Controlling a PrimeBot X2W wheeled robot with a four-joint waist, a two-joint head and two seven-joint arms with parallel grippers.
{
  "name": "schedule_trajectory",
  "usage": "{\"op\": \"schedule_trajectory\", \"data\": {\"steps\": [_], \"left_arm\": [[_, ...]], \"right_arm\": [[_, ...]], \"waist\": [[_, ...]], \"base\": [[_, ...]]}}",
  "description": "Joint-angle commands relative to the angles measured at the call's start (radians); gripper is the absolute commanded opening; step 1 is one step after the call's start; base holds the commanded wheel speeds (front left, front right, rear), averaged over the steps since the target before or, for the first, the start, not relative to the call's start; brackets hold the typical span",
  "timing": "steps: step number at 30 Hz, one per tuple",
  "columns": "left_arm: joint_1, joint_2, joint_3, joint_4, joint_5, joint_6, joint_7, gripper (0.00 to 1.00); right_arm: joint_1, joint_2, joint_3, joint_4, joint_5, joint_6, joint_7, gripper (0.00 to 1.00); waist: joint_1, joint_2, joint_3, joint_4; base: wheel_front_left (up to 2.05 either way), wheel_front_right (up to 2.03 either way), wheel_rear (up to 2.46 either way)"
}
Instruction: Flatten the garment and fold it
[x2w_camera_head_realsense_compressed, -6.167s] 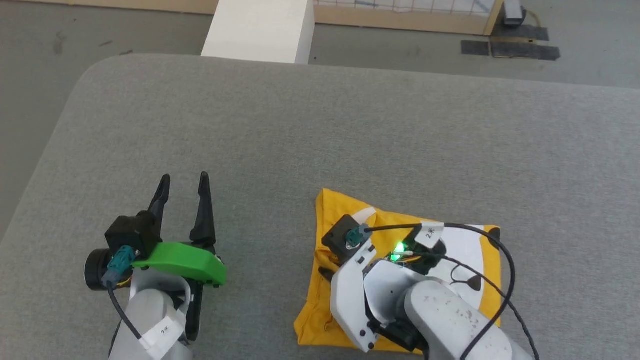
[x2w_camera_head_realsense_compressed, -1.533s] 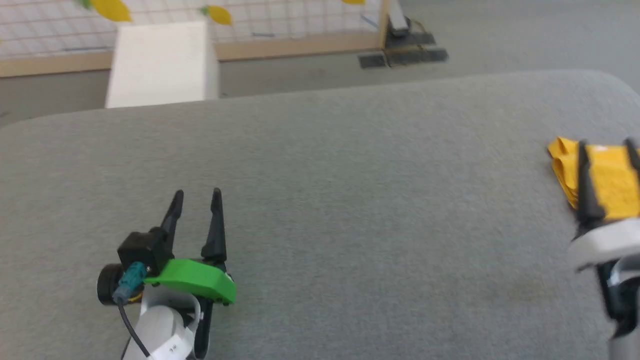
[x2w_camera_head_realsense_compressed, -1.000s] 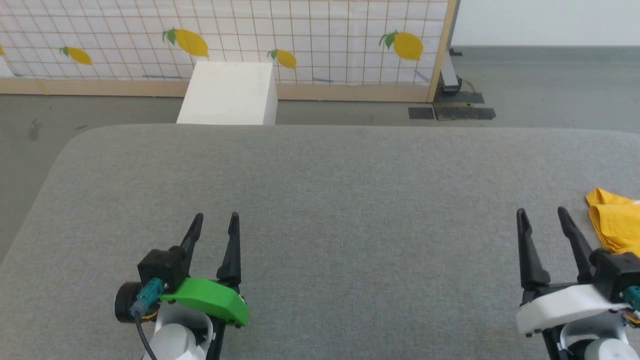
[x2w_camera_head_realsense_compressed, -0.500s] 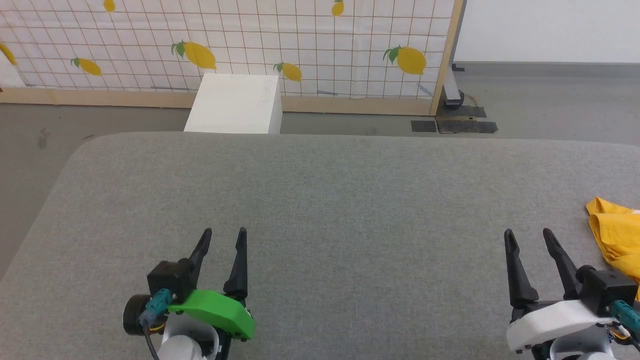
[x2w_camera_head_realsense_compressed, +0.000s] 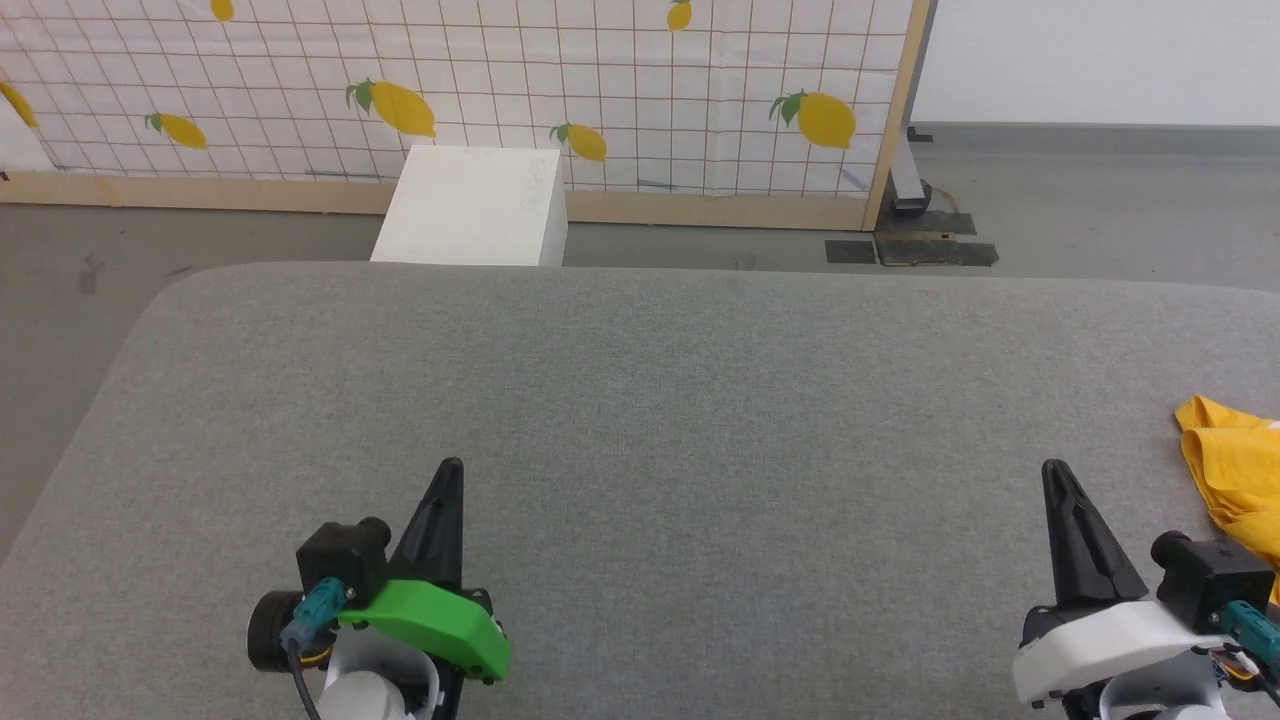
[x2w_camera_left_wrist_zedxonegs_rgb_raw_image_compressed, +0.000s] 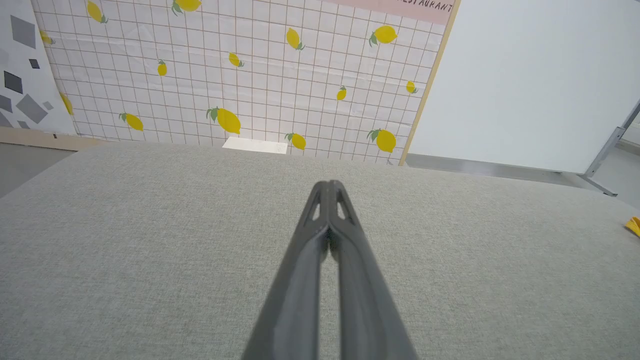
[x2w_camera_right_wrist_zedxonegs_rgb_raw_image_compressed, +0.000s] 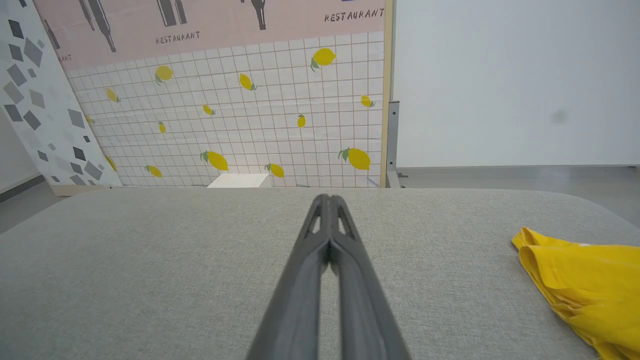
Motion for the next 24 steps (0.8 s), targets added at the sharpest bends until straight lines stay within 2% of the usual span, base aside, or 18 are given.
{"op": "schedule_trajectory", "data": {"steps": [1, 24], "left_arm": [[0.0, 0.0, 0.0, 0.0, 0.0, 0.0, 0.0, 0.0], [0.021, -0.001, 0.02, -0.056, 0.042, 0.016, 0.045, 0.0]], "right_arm": [[0.0, 0.0, 0.0, 0.0, 0.0, 0.0, 0.0, 0.0], [-0.008, 0.0, 0.015, -0.01, -0.025, 0.0, 0.023, 0.0]], "waist": [[0.0, 0.0, 0.0, 0.0], [0.0, 0.0, 0.006, -0.013]], "base": [[0.0, 0.0, 0.0], [0.0, 0.0, 0.0]]}}
